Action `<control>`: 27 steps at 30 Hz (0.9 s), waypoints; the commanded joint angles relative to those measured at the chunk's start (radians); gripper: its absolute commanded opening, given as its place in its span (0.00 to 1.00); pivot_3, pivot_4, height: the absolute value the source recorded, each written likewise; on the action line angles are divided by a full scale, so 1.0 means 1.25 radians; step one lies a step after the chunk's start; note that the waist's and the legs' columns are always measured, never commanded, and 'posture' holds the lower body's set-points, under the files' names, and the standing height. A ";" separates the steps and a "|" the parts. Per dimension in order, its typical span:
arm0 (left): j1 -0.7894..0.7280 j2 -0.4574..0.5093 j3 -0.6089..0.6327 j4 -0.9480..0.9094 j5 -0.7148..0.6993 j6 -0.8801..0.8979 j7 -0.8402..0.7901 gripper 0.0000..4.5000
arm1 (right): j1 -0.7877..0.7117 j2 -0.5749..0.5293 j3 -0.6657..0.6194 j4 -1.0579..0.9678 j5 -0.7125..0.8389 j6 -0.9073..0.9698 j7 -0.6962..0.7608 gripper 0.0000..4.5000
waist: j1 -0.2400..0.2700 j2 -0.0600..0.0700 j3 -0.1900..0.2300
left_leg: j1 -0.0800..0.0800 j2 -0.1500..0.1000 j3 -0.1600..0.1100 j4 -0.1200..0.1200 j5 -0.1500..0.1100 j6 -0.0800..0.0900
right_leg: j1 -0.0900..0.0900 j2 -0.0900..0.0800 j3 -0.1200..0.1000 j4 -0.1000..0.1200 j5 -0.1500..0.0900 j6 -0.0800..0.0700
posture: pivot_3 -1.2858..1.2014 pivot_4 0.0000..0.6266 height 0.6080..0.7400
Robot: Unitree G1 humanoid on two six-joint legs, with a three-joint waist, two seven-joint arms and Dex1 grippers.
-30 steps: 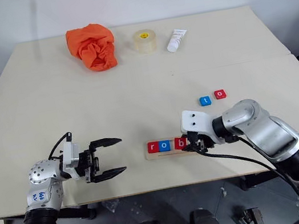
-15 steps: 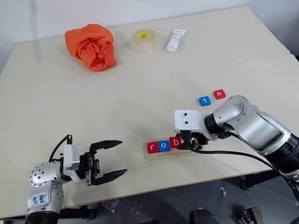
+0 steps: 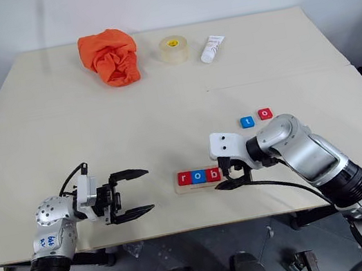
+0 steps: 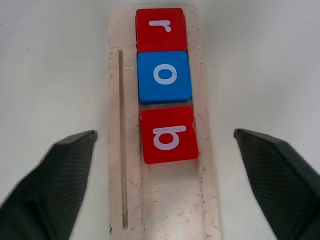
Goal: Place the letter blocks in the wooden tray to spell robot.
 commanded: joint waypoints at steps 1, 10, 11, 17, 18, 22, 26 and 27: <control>-0.008 -0.004 0.012 -0.008 -0.017 -0.012 0.001 1.00 | 0.006 -0.018 -0.031 -0.043 0.015 0.010 0.008 0.99 | 0.000 0.000 0.000 | 0.000 0.000 0.000 0.000 0.000 0.000 | 0.000 0.000 0.000 0.000 0.000 0.000 | 0.52 0.24 1.00; -0.034 -0.014 0.015 0.032 -0.019 -0.030 -0.019 1.00 | 0.107 -0.022 -0.238 -0.027 0.131 -0.038 -0.025 0.99 | 0.002 0.000 0.000 | 0.000 0.000 0.000 0.001 0.000 0.000 | 0.001 0.000 -0.001 0.000 0.000 0.000 | 0.52 0.24 1.00; -0.039 -0.018 0.016 0.042 -0.023 -0.037 -0.027 1.00 | 0.123 -0.026 -0.265 -0.006 0.138 -0.049 -0.031 0.99 | 0.002 0.000 0.000 | 0.000 0.000 0.000 0.001 0.000 0.000 | 0.001 0.000 -0.001 0.000 0.000 0.000 | 0.52 0.24 1.00; -0.070 -0.031 0.015 0.103 -0.031 -0.073 -0.078 1.00 | 0.174 -0.025 -0.400 0.209 0.107 -0.204 -0.130 0.99 | 0.002 0.000 0.000 | 0.000 0.000 0.000 0.001 0.000 0.000 | 0.001 0.000 -0.001 0.000 0.000 0.001 | 0.52 0.24 1.00; -0.076 -0.031 0.013 0.117 -0.027 -0.082 -0.086 1.00 | 0.183 -0.029 -0.418 0.239 0.107 -0.219 -0.140 0.99 | 0.003 0.000 0.000 | 0.000 0.000 0.000 0.001 0.000 0.000 | 0.001 0.000 -0.001 0.000 0.000 0.001 | 0.52 0.24 1.00; -0.103 -0.026 0.006 0.175 -0.019 -0.113 -0.126 1.00 | 0.225 -0.047 -0.489 0.328 0.116 -0.279 -0.154 0.99 | 0.002 0.000 0.000 | 0.000 0.000 0.001 0.002 0.000 0.000 | 0.001 0.000 -0.001 0.001 0.000 0.001 | 0.52 0.24 1.00; -0.132 -0.022 0.004 0.223 -0.021 -0.124 -0.137 1.00 | 0.270 -0.049 -0.554 0.327 0.154 -0.282 -0.153 0.99 | 0.001 0.000 0.000 | 0.000 0.000 0.001 0.003 0.000 0.001 | 0.001 0.000 -0.001 0.004 0.000 0.001 | 0.52 0.24 1.00; -0.139 -0.021 0.003 0.232 -0.022 -0.125 -0.140 1.00 | 0.288 -0.049 -0.571 0.316 0.167 -0.280 -0.148 0.99 | 0.002 0.000 0.000 | 0.000 0.000 0.001 0.003 0.000 0.001 | 0.001 0.000 -0.001 0.005 0.000 0.001 | 0.52 0.24 1.00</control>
